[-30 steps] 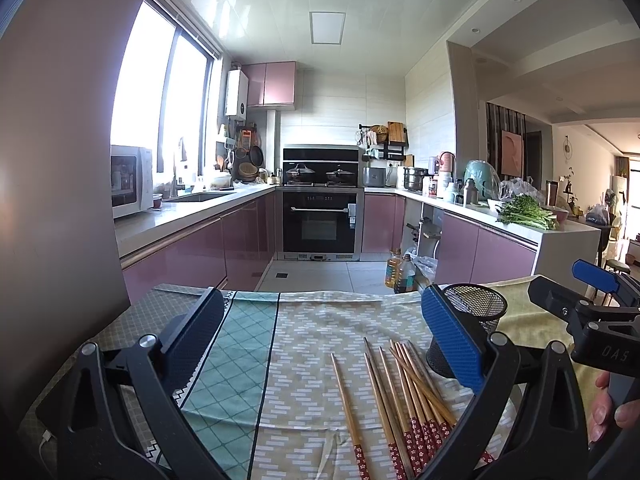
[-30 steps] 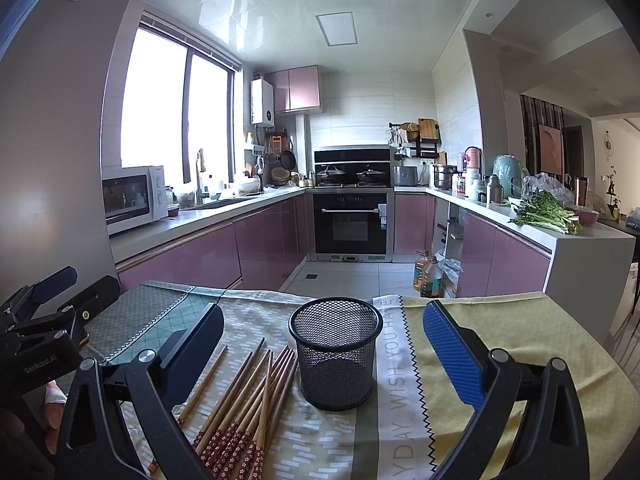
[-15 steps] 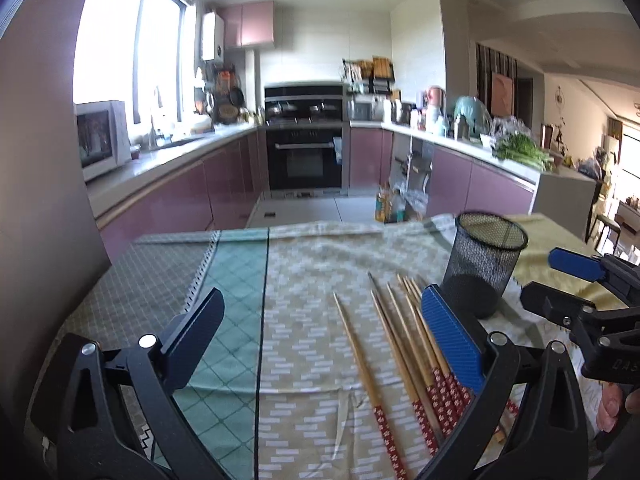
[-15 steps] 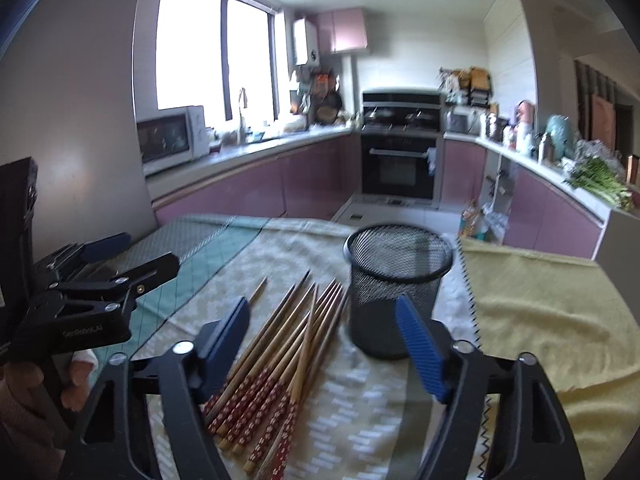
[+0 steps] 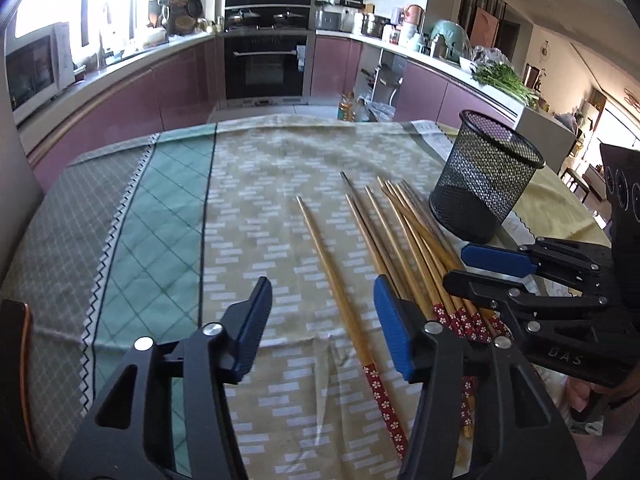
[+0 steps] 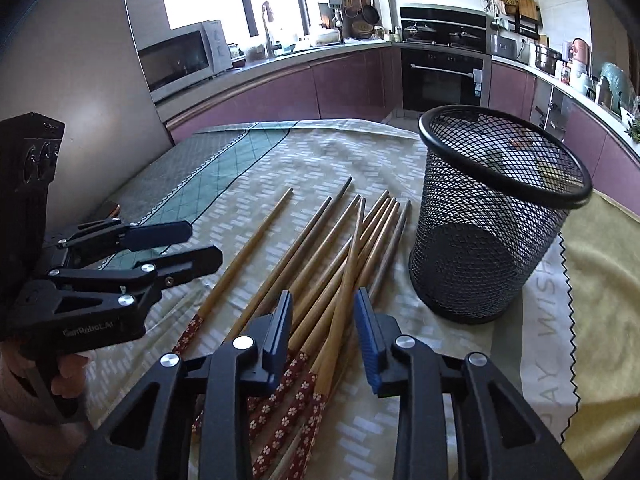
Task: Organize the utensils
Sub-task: 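Close the left gripper on one chopstick while the right gripper grasps another chopstick, then lift the left gripper's chopstick into the mesh cup while the right gripper inserts its chopstick too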
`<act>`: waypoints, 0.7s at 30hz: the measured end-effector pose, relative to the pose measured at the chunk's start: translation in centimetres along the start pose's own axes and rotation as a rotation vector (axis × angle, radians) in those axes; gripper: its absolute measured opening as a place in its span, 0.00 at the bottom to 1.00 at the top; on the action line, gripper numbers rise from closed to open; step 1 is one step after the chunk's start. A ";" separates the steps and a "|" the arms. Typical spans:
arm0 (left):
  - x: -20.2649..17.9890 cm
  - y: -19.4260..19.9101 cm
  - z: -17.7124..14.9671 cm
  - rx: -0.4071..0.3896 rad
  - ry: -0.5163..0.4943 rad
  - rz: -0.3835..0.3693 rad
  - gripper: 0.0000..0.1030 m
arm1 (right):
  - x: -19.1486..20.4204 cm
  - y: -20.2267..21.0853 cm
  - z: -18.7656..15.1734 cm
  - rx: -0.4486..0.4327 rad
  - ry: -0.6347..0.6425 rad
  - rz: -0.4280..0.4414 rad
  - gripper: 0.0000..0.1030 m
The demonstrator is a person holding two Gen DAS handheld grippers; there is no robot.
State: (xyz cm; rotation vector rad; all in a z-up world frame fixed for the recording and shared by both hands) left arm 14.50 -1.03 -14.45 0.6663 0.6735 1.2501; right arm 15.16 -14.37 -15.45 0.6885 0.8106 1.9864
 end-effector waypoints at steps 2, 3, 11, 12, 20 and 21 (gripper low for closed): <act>-0.3 -1.2 0.0 0.034 -0.004 -0.012 0.41 | -0.2 -0.3 0.3 0.023 -0.004 0.000 0.29; -0.3 -1.4 0.0 0.045 -0.002 -0.016 0.39 | -0.2 -0.4 0.2 0.031 -0.009 0.005 0.26; -1.1 -4.0 0.7 0.104 -0.001 -0.052 0.23 | -1.7 -0.8 0.4 0.045 -0.062 0.029 0.09; -1.3 -4.2 0.9 0.109 0.000 -0.058 0.19 | -1.9 -0.7 0.4 0.045 -0.076 0.041 0.08; -2.1 -4.8 1.5 0.109 0.017 -0.057 0.08 | -2.2 0.0 0.0 0.040 -0.103 0.079 0.06; -2.2 -4.7 1.5 0.109 0.020 -0.055 0.07 | -2.2 0.2 0.0 0.036 -0.102 0.083 0.06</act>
Point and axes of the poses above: each gripper's, at about its wrist camera, not at the fingertips, and y roughly against the way its jaws point, x to its left, z to its top, the point moved 7 cm from there along -y, roughly the way its jaws point, and after that the axes turned 4 degrees about x, right-handed, at the moved point
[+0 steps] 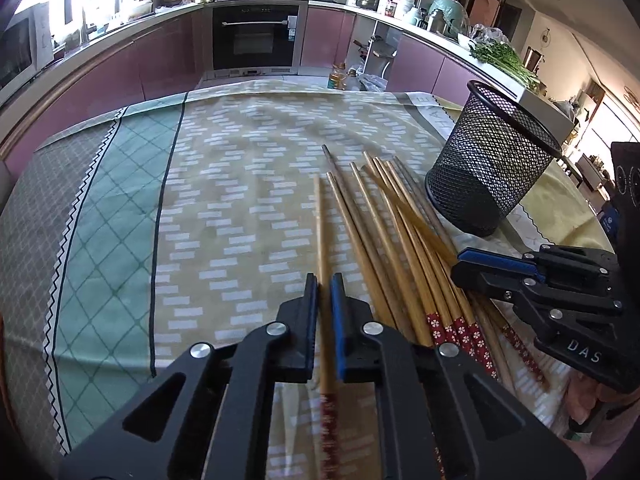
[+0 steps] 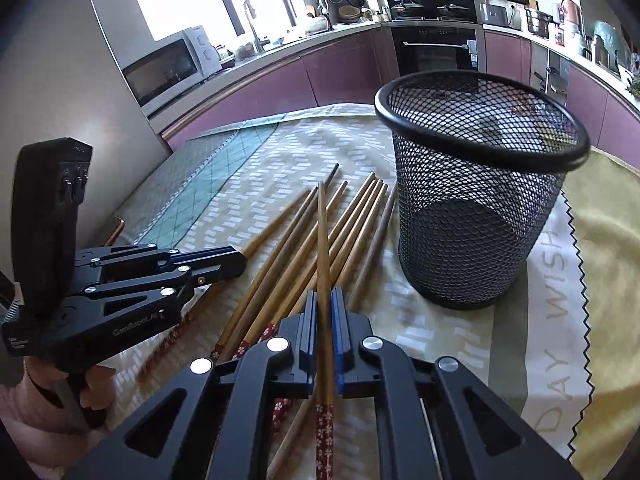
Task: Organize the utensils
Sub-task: 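Lift the left gripper's chopstick into the mesh cup while the right gripper inserts its chopstick too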
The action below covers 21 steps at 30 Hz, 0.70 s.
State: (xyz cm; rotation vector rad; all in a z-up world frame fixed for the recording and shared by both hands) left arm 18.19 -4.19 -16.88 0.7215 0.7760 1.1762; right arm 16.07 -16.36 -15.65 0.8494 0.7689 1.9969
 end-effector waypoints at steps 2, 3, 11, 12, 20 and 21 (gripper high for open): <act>0.1 0.4 -0.3 -0.004 0.001 -0.006 0.07 | 0.1 0.6 0.0 -0.013 0.005 0.011 0.06; -0.1 0.8 -0.3 -0.009 0.001 -0.013 0.07 | 0.2 1.0 0.1 -0.022 0.009 0.017 0.06; -1.0 5.8 0.7 -0.093 -0.027 -0.114 0.07 | 0.2 6.4 1.5 -0.154 0.039 0.037 0.06; -1.2 6.8 1.1 -0.112 -0.035 -0.125 0.07 | 0.1 7.1 1.8 -0.175 0.040 0.037 0.06; -2.7 12.7 2.7 -0.213 -0.069 -0.218 0.07 | -0.8 10.9 3.2 -0.286 0.052 0.020 0.06; -2.9 13.5 3.0 -0.227 -0.072 -0.220 0.07 | -0.9 11.3 3.5 -0.300 0.053 0.022 0.06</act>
Point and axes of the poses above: each gripper's, at about its wrist camera, not at the fingertips, and y roughly against the way its jaws point, x to its left, z to its top, the point moved 7 cm from there along -y, roughly the way its jaws point, and after that the axes turned 4 degrees about x, right-handed, at the moved point
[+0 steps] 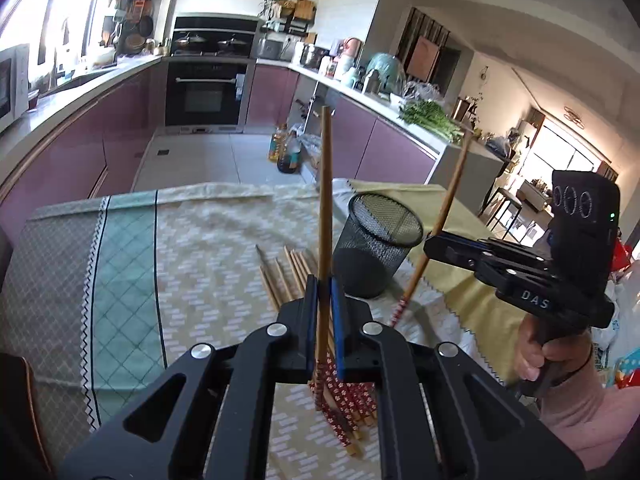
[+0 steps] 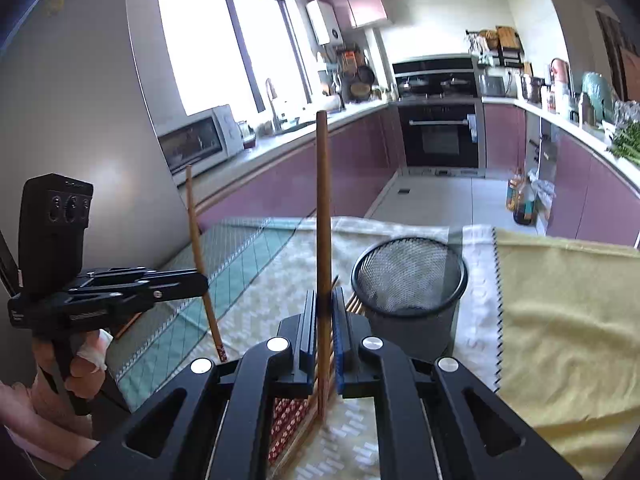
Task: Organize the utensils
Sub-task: 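Lift the left gripper's chopstick into the mesh cup while the right gripper inserts its chopstick too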
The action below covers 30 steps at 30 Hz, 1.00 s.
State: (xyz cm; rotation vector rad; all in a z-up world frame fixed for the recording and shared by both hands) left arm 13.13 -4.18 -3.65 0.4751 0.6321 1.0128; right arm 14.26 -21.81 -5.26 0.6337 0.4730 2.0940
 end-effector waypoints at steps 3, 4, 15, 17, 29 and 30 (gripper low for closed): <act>-1.1 1.5 1.8 -0.044 -0.005 -0.043 0.07 | -0.4 0.5 1.0 -0.028 0.007 0.004 0.06; -1.4 1.9 2.4 -0.059 -0.008 -0.053 0.07 | -0.6 0.8 1.6 -0.045 0.013 0.000 0.06; -5.9 3.8 10.6 -0.234 -0.063 -0.096 0.07 | -1.7 4.3 6.8 -0.163 0.054 -0.028 0.06; -6.5 3.5 11.6 -0.247 -0.069 -0.103 0.07 | -2.0 4.6 7.3 -0.179 0.055 -0.035 0.06; -7.4 -5.3 10.8 -0.112 -0.097 -0.059 0.07 | -5.8 -0.1 5.7 -0.054 0.028 -0.088 0.06; -7.4 -6.0 10.4 -0.092 -0.101 -0.058 0.07 | -6.0 -0.8 5.3 -0.027 0.025 -0.082 0.06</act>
Point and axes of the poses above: each gripper's, at about its wrist camera, not at the fingertips, and y roughly against the way its jaws point, x to its left, z to its top, the point moved 7 cm from there along -y, roughly the way its jaws point, and after that the axes turned 4 degrees about x, right-handed, at the moved point
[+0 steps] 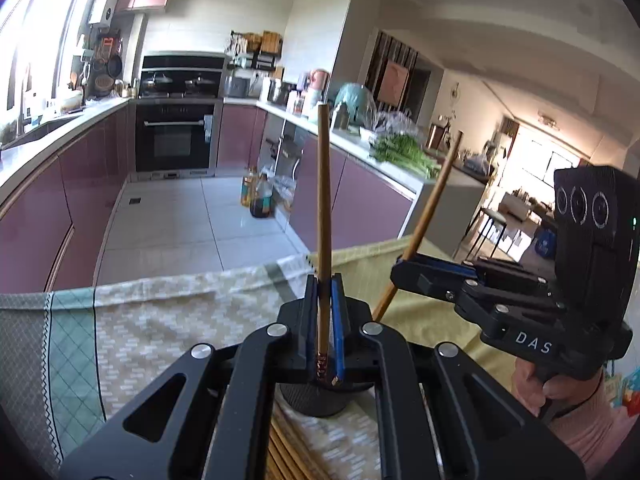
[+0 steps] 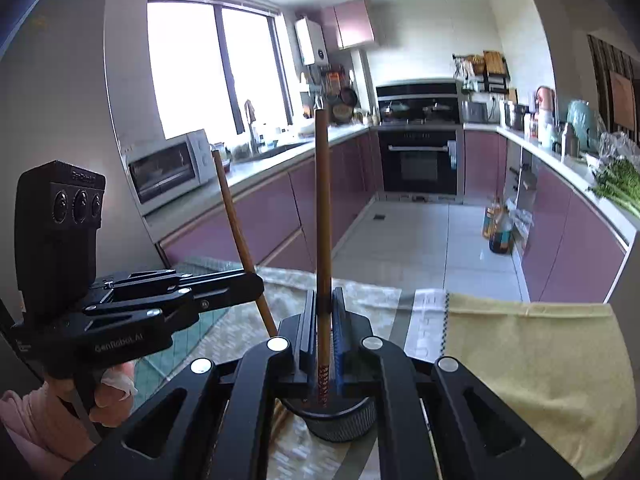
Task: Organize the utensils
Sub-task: 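Lift the left gripper's chopstick into the mesh cup while the right gripper inserts its chopstick too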
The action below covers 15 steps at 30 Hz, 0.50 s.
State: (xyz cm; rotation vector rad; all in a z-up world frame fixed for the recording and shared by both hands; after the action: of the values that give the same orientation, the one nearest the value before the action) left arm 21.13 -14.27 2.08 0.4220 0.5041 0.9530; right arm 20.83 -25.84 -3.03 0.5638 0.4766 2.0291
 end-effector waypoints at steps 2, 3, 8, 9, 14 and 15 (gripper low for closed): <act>0.0 -1.2 -0.8 0.035 -0.009 -0.002 0.07 | -0.3 -1.1 -0.5 0.046 -0.003 0.002 0.06; 0.4 -1.5 -1.8 0.045 -0.014 -0.002 0.07 | -0.4 -1.7 -0.8 0.069 -0.006 0.004 0.06; 1.6 -4.1 -3.8 0.103 -0.029 0.014 0.07 | -0.1 -3.1 -1.7 0.127 -0.021 0.004 0.06; 1.7 -4.5 -3.8 0.111 -0.029 0.012 0.07 | -0.3 -3.4 -1.7 0.132 -0.027 -0.001 0.07; 2.3 -5.6 -3.6 0.132 -0.008 0.019 0.09 | -0.4 -4.0 -1.3 0.137 -0.047 -0.010 0.08; 2.4 -5.7 -3.5 0.131 -0.006 0.024 0.10 | -0.5 -4.1 -1.1 0.137 -0.051 -0.014 0.08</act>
State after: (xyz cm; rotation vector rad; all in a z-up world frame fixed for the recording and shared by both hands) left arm 23.99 -14.72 -4.37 0.5502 0.5586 0.9444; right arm 23.29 -24.45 -6.30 0.6919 0.5901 1.9737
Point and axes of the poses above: each gripper's, at about its wrist camera, not at the fingertips, and y roughly against the way its jaws point, x to its left, z to its top, the point moved 7 cm from there along -y, roughly the way its jaws point, and after that the axes turned 4 degrees about x, right-handed, at the moved point
